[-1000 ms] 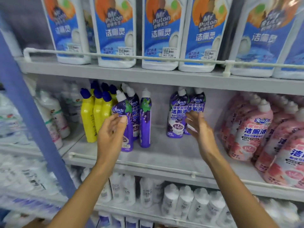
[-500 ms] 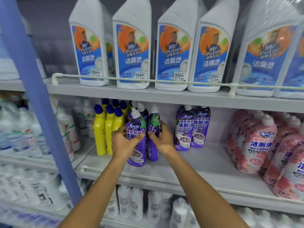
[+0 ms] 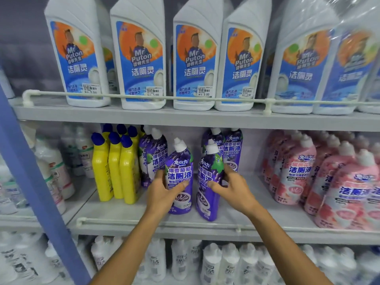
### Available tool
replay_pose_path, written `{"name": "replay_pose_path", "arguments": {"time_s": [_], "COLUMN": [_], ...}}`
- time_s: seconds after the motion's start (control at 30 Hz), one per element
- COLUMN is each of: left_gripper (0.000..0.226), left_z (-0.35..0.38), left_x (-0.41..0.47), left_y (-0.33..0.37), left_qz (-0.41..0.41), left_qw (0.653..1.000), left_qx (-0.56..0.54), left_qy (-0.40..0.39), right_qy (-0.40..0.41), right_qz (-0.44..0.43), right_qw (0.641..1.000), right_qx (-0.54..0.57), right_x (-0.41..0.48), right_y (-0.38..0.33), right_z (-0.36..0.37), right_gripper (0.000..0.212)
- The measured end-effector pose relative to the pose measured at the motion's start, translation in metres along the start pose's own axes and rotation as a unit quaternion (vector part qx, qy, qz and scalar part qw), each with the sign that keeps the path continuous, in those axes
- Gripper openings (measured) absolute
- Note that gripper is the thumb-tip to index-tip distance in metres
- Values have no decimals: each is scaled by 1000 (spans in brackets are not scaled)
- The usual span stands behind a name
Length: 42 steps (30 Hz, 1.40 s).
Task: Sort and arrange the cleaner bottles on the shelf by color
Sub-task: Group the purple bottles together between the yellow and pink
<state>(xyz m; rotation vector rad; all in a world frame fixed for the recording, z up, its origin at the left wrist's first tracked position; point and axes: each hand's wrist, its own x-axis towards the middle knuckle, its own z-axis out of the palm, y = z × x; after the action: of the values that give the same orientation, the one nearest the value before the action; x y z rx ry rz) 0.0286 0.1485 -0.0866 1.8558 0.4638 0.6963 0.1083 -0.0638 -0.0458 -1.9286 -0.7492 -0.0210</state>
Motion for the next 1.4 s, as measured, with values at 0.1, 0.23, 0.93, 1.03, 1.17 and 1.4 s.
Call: {"name": "replay_pose_path", "arguments": {"time_s": [0.1, 0.23, 0.93, 1.03, 1.17, 1.4], "left_gripper": [46, 47, 47, 54, 47, 49], "left_z": [28, 66, 141, 140, 143, 143], "left_x": [2, 6, 32, 36, 37, 43], "left_y": [4, 6, 10, 8, 9, 8], "left_qz": [15, 28, 11, 13, 18, 19], "left_qw": [1000, 998, 992, 992, 992, 991], "left_qx": [-12, -48, -122, -129, -128, -130], "left_qy": [-17, -30, 4, -5, 1, -10], "right_qy": [4, 72, 31, 72, 85, 71], "right_qz": [-4, 2, -9, -13, -30, 18], "right_qw": [1000, 997, 999, 996, 994, 992], "right_qx": [8, 30, 32, 45, 54, 104], "right_x": [-10, -24, 66, 74, 85, 100], "right_y": [14, 26, 122, 124, 123, 128], "right_z": [-28, -29, -91, -81, -70, -52], "right_gripper": [45, 57, 56, 48, 48, 47]}}
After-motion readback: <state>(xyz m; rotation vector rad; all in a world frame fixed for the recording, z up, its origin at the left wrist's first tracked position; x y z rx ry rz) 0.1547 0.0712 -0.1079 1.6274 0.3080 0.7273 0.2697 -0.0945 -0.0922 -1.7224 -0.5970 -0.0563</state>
